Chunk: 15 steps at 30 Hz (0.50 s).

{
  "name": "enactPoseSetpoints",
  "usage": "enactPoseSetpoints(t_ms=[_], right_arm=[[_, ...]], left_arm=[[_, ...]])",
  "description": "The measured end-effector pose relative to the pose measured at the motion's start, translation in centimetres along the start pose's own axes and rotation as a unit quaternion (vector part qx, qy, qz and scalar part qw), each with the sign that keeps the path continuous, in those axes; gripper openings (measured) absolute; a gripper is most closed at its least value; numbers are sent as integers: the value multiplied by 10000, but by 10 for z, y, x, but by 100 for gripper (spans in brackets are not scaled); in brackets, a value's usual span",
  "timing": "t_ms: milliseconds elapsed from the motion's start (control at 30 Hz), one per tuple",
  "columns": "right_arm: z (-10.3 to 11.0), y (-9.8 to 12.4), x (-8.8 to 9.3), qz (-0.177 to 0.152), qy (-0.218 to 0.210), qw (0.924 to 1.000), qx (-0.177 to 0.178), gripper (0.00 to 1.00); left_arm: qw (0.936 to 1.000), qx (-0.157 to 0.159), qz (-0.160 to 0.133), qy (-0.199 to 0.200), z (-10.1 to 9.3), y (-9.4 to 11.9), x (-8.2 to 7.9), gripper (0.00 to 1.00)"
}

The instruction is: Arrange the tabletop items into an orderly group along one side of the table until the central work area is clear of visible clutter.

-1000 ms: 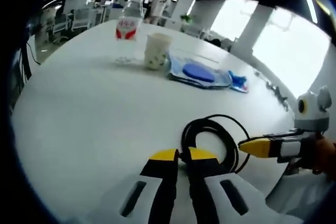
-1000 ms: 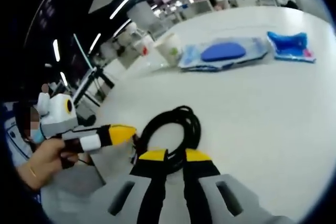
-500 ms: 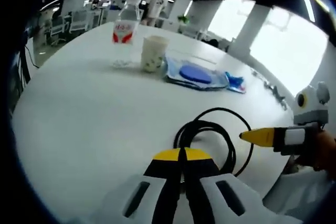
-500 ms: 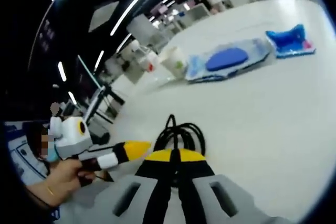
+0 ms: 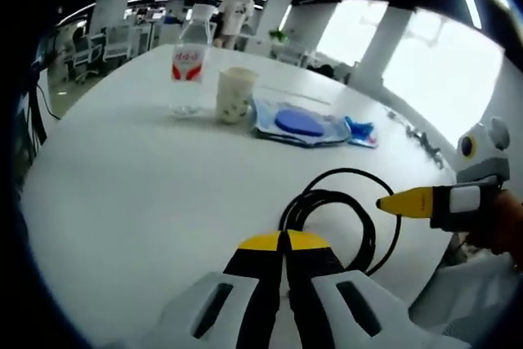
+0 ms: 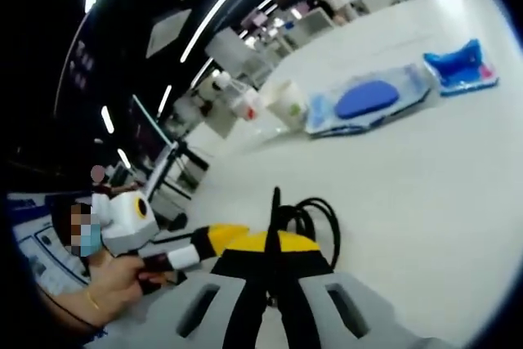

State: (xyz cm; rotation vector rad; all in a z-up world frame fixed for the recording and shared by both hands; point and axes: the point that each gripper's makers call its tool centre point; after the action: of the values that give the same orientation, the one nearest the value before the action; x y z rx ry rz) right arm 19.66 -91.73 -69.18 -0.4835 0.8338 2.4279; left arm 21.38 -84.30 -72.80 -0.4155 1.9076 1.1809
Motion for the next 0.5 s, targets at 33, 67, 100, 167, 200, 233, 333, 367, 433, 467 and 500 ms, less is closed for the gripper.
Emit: enactPoseSetpoints(t_ms=[33,67,100,167,200,233,333,367,433,467,500], right_arm=[[3,1,-2,-15,15,10000,-32,0],[4,1,-3,-19,18,10000,-52,0],[6,1,-4,-28,33,10000,-83,0],[11,3,-7,-60,59,9999,-135,0],[13,4,-9,-77,78,9998,-163,0],[14,5,-10,-84,77,9998,-167,0],[16,10,-18,-159,54,9996,-211,0],[17,12,-20,-186,51,9996,-211,0],[16,16,-25,-230,51,9995,-213,0],[16,18,-28,-266,43,9994,-202,0],[14,21,-32,-312,20,9993,-186,0]], left_arm=[[10000,13,-27,-19,0,0,-1,0],[10000,22,-42,-35,-1,0,-2,0],[10000,39,-53,-48,-1,1,-3,0],[9999,68,-76,-62,-2,1,-4,0],[9999,89,-89,-77,-2,1,-5,0],[9998,97,-123,-101,-3,1,-6,0],[9995,166,-204,-185,-6,1,-9,2],[9993,189,-228,-223,-6,1,-11,3],[9988,217,-305,-322,-8,2,-14,6],[9985,242,-330,-375,-10,3,-15,7],[9983,248,-348,-407,-10,3,-16,9]])
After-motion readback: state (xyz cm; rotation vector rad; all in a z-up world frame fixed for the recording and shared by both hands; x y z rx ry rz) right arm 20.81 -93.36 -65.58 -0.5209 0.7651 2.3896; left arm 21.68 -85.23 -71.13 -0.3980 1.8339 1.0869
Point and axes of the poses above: the point that each gripper's makers call its tool centre point, and the gripper's own axes: y roughly backward along the fingers, z roughly to its left, x roughly out of its underside, and after that the axes turned 10 degrees about -y, right-handed
